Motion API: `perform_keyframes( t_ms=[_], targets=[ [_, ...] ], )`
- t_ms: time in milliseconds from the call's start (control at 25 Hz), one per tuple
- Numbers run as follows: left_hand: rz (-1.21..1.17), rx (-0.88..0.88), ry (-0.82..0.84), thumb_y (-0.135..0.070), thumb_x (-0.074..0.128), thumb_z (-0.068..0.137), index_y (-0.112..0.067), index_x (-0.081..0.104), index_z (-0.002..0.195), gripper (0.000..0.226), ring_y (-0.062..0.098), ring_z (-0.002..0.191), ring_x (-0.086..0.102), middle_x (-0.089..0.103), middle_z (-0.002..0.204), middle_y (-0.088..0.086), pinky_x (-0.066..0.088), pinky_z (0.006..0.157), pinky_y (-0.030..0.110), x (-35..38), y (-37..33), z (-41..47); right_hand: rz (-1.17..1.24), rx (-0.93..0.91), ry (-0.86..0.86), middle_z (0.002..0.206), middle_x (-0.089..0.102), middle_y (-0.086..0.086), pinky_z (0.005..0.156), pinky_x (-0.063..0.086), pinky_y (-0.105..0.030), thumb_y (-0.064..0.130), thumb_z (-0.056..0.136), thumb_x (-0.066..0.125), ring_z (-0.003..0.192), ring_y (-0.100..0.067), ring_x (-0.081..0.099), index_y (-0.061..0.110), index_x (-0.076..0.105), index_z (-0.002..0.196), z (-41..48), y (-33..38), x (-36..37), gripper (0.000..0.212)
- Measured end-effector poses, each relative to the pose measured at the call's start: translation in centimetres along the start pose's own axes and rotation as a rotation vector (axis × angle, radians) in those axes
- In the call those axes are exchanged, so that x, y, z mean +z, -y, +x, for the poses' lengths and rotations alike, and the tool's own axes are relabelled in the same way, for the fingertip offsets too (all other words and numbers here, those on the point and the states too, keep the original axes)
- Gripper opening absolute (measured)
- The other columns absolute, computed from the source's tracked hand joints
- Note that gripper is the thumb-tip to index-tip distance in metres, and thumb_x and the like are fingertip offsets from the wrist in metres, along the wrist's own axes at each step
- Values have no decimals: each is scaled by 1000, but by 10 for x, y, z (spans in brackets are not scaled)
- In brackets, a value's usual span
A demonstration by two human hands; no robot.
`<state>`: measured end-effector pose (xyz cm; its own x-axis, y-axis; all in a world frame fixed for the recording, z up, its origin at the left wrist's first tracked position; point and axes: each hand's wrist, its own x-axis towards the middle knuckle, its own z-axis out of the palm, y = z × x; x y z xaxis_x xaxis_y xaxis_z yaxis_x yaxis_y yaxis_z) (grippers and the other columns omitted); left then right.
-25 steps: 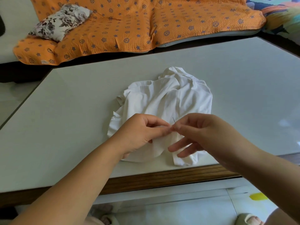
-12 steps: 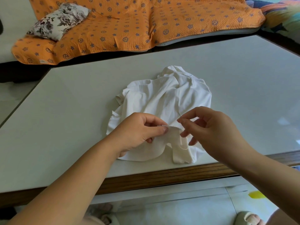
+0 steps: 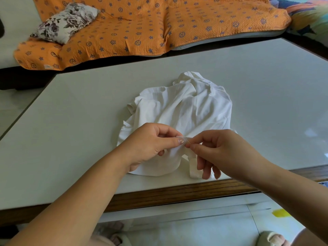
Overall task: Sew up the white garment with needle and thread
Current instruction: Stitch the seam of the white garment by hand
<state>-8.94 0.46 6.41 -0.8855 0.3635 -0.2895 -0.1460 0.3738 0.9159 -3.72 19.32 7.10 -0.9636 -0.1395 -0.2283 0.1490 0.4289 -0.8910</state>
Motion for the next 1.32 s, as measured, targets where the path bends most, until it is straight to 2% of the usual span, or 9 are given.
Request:
perform_keyframes(
  t_ms=[400,720,1080,1160,1240,1320],
  targets=[
    [4,7,-12,-16,75,83,-20,74,84,3,0,61,55,68,69,-9,43,62,22,0,0,-1,8,1,9,61,70,-6,45,47,-23,23,97,59,46,-13,63,21,70,95,1,-2,2,11],
    [11,17,-36,-12,77,81,-19,74,83,7,1,59,57,71,71,-4,43,60,21,1,1,-1,8,2,7,61,70,-6,45,46,-22,22,97,59,46,-13,63,22,69,96,1,-4,3,10],
    [108,73,-96,-20,80,79,-25,75,79,7,5,74,65,76,82,0,47,69,23,3,2,-2,-9,8,4,61,70,-6,44,45,-20,22,97,59,43,-11,61,22,68,93,2,-4,4,10],
    [170,112,-132,-22,80,79,-25,76,79,6,7,74,64,73,77,-2,51,72,22,5,2,-2,-5,11,-1,61,70,-5,43,45,-19,21,97,58,43,-10,61,21,67,93,3,-4,5,10],
    [239,163,-155,-20,80,80,-25,75,77,7,0,63,55,63,62,-11,45,66,14,8,1,-4,-4,14,-13,61,71,-5,43,45,-18,21,98,58,42,-10,60,21,67,92,3,-5,6,11],
    [272,189,-160,-19,79,81,-26,75,76,9,-5,58,52,59,57,-20,40,61,8,11,1,-4,-9,8,-30,60,71,-4,44,47,-19,19,98,56,43,-11,61,18,66,90,4,-6,8,13]
  ],
)
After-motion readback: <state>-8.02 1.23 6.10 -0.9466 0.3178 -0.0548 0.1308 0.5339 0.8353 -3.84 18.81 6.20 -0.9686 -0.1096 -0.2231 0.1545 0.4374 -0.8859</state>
